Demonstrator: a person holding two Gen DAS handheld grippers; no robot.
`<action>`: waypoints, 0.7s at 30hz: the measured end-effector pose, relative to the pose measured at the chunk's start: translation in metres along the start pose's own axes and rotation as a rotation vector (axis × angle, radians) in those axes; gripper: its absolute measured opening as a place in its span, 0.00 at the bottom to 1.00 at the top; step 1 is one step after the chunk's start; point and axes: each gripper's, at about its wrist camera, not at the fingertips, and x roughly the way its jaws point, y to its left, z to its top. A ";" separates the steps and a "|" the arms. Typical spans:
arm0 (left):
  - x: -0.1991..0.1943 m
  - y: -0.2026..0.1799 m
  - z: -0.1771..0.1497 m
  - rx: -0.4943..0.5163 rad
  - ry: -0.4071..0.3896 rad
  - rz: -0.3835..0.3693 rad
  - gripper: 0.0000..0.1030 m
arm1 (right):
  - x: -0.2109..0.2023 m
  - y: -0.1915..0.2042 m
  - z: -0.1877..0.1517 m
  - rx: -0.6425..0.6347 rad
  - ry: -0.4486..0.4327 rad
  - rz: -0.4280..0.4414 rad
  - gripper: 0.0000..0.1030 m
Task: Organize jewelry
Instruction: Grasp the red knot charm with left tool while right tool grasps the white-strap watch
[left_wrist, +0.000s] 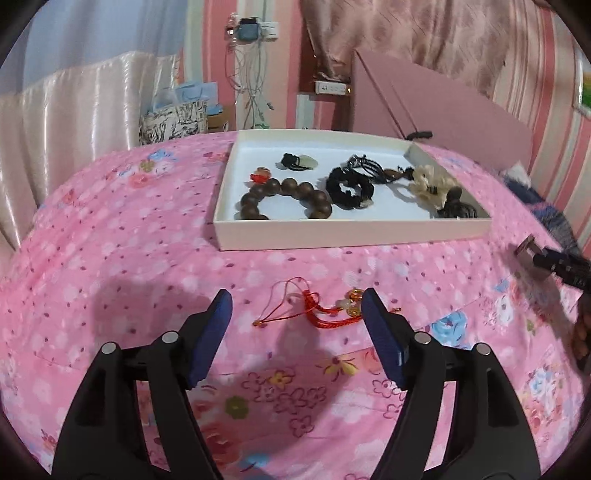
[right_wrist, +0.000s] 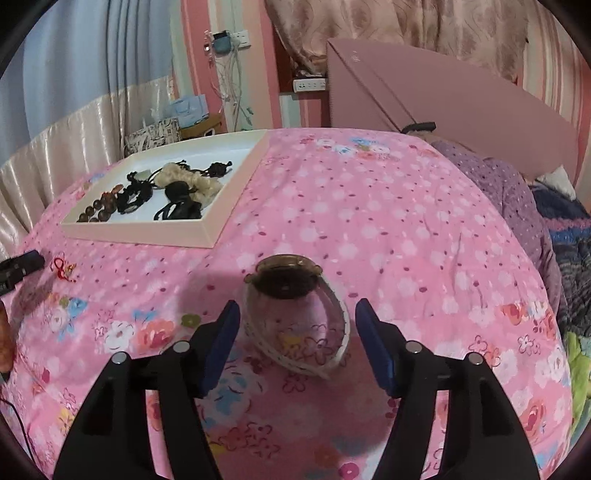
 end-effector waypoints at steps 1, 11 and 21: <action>0.001 -0.004 0.001 0.018 0.003 0.016 0.73 | 0.002 0.001 0.000 -0.005 0.012 0.004 0.68; 0.026 -0.021 0.007 0.083 0.068 0.091 0.74 | 0.029 0.020 0.004 -0.091 0.114 -0.040 0.76; 0.041 -0.017 0.007 0.059 0.139 0.013 0.54 | 0.026 0.008 0.005 -0.019 0.094 -0.021 0.40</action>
